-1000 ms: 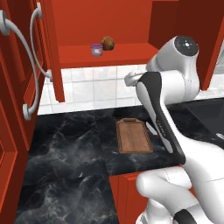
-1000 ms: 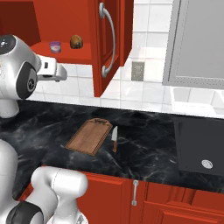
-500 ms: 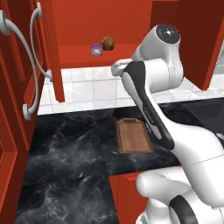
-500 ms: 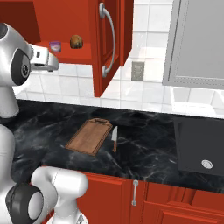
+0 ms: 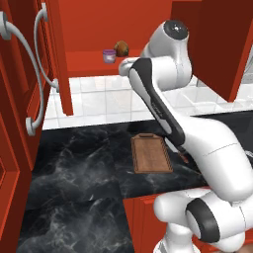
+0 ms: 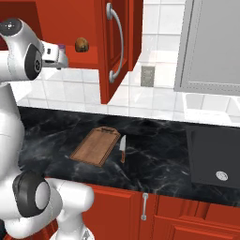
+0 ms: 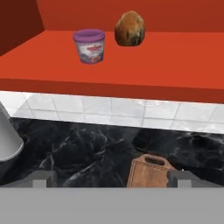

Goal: Pick the bread, place it on the cutting board, pick the jam, place it on the counter, and close the cabinet.

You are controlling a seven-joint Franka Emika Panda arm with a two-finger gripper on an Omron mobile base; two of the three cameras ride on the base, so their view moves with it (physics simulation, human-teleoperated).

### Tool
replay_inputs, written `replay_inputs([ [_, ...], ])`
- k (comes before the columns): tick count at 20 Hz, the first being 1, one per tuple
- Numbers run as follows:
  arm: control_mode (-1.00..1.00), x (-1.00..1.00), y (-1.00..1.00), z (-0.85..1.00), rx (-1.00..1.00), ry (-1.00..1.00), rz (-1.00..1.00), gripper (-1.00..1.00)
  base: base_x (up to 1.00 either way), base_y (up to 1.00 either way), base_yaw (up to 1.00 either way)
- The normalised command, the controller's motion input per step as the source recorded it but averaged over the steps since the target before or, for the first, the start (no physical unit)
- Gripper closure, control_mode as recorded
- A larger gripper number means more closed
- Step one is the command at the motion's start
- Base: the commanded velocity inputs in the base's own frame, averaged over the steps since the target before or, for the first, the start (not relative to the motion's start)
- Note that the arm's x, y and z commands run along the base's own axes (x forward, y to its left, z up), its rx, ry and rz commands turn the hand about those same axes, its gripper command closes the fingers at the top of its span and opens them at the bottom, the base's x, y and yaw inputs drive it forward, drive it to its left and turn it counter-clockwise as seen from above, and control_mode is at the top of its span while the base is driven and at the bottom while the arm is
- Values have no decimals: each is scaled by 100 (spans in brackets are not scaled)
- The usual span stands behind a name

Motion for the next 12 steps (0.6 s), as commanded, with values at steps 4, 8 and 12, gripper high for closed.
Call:
replay_inputs([
  [4, -100, 56, 16, 0, 0, 0, 0, -100, 0, 0, 0],
  [8, -100, 47, 29, 1, 0, 0, 0, -100, 0, 0, 0],
  [12, -100, 54, 28, 1, 0, 0, 0, -100, 0, 0, 0],
])
